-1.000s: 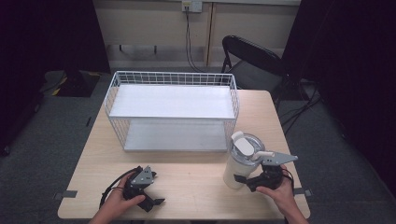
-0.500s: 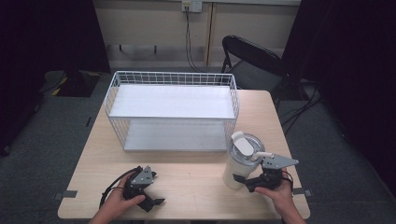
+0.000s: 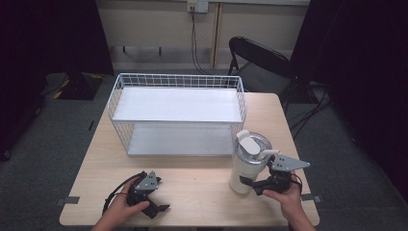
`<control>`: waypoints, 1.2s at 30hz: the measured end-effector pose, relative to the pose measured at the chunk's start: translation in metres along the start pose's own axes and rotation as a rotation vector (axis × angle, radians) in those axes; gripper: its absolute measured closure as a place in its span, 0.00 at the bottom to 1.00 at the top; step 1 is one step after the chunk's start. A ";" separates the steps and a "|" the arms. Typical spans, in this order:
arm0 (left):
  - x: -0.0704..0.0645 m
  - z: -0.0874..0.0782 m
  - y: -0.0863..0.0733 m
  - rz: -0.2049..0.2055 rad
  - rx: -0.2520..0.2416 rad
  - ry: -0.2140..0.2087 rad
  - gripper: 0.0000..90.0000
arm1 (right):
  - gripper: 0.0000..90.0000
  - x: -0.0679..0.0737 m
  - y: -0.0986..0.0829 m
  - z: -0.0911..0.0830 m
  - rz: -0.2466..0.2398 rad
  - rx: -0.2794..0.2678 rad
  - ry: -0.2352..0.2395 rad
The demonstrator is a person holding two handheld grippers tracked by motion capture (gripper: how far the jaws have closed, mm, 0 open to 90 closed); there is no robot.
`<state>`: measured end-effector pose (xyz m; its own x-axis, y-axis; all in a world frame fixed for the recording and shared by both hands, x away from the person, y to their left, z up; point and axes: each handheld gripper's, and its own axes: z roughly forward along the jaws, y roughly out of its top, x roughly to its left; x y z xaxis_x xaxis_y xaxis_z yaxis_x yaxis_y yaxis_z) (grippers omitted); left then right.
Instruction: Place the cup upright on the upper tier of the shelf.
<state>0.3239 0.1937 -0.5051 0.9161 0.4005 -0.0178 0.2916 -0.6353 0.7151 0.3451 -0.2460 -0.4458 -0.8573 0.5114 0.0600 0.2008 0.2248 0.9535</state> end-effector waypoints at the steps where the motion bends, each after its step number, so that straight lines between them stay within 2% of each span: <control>1: 0.000 0.000 0.000 0.000 0.000 0.000 0.00 | 0.11 0.000 0.001 0.000 -0.001 0.000 -0.002; 14: 0.000 0.000 0.000 0.000 0.000 0.000 0.00 | 0.11 0.003 0.023 0.007 -0.005 -0.048 0.016; 36: 0.000 0.000 0.000 0.000 0.000 0.000 0.00 | 0.11 0.004 0.062 0.020 -0.011 -0.072 0.032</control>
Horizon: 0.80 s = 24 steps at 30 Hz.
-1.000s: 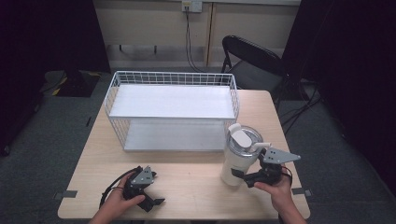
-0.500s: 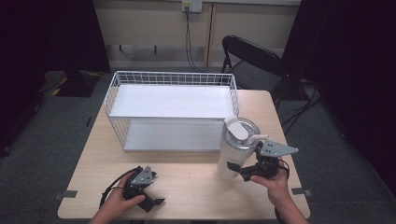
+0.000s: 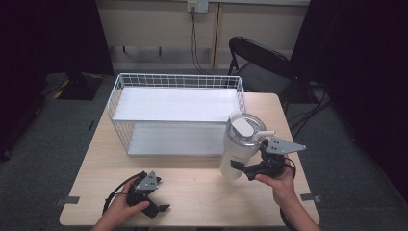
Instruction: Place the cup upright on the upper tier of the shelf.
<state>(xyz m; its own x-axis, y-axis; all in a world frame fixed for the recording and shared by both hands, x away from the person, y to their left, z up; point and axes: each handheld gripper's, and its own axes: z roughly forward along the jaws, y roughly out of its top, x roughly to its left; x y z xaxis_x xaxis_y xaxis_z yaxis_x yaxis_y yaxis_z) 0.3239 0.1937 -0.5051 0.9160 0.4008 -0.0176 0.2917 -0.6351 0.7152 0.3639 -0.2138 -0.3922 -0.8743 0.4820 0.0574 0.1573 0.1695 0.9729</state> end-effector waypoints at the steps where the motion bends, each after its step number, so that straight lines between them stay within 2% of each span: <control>1: 0.000 0.000 0.000 0.000 0.001 0.000 0.00 | 0.11 0.000 0.002 0.001 -0.001 -0.002 0.003; 11: 0.000 0.000 0.000 0.000 0.000 0.000 0.00 | 0.11 0.002 0.024 0.008 -0.025 0.009 0.013; 16: 0.000 0.000 0.000 0.000 0.000 0.000 0.00 | 0.11 0.001 0.034 0.011 -0.006 0.003 0.015; 24: 0.000 0.000 0.000 0.000 0.001 0.000 0.00 | 0.11 0.000 0.050 0.015 -0.009 0.003 0.010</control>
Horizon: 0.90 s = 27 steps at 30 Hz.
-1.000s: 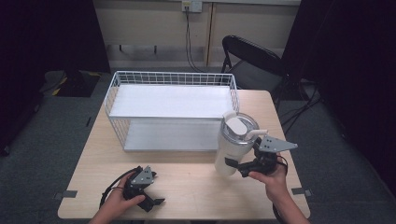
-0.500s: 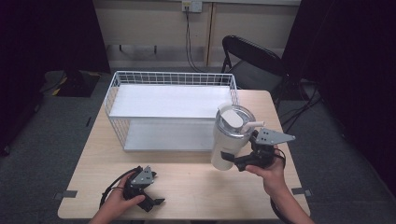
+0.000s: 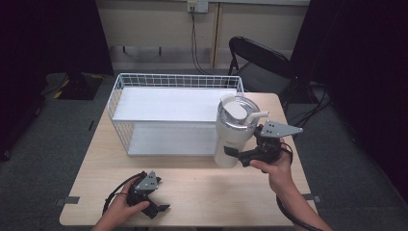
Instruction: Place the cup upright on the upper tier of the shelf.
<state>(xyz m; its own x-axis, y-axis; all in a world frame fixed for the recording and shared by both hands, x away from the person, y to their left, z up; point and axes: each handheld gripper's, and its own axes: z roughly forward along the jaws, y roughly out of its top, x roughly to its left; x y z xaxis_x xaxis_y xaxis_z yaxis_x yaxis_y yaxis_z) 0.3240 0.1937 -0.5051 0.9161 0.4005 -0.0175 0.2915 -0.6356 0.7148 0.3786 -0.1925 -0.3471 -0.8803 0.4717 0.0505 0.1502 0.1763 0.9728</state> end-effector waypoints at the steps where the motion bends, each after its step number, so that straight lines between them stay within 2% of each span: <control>1: 0.000 0.000 0.000 0.000 0.000 0.000 0.00 | 0.11 0.000 0.003 0.001 -0.003 -0.002 -0.001; 16: 0.000 0.000 0.000 0.000 0.000 -0.001 0.00 | 0.11 -0.004 0.026 0.007 0.006 0.016 -0.014; 24: 0.000 0.000 0.000 -0.001 0.000 -0.001 0.00 | 0.11 -0.006 0.041 0.008 -0.008 0.010 -0.023; 27: 0.000 0.000 0.000 0.000 0.000 0.000 0.00 | 0.11 -0.006 0.047 0.009 0.006 -0.004 -0.020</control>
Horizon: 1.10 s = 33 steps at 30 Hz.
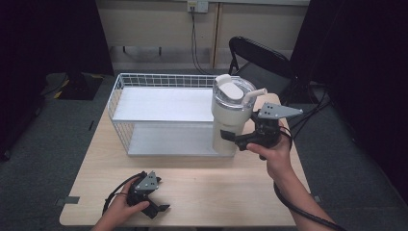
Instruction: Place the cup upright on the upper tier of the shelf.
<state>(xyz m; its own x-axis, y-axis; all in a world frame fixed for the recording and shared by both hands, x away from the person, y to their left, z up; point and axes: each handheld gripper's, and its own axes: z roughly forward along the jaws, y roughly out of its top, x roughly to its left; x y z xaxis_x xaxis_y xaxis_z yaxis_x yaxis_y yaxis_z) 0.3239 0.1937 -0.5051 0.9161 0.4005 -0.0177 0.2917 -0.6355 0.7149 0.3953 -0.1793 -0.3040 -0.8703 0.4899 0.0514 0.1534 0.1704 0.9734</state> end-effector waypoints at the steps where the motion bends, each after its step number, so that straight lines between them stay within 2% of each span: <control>1: 0.000 0.000 0.000 0.001 0.000 0.000 0.00 | 0.11 0.000 0.002 0.000 0.003 -0.003 0.005; 9: 0.000 0.000 0.000 0.001 0.000 0.000 0.00 | 0.11 0.001 0.018 0.004 -0.019 -0.002 -0.012; 33: 0.000 0.000 0.000 0.006 0.003 0.000 0.00 | 0.11 -0.003 0.057 0.020 -0.013 -0.001 -0.037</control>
<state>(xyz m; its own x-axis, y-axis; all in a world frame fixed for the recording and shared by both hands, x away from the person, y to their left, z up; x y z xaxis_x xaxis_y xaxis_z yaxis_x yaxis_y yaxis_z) 0.3243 0.1940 -0.5047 0.9177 0.3970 -0.0134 0.2870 -0.6395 0.7132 0.4159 -0.1542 -0.2532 -0.8543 0.5189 0.0303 0.1414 0.1758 0.9742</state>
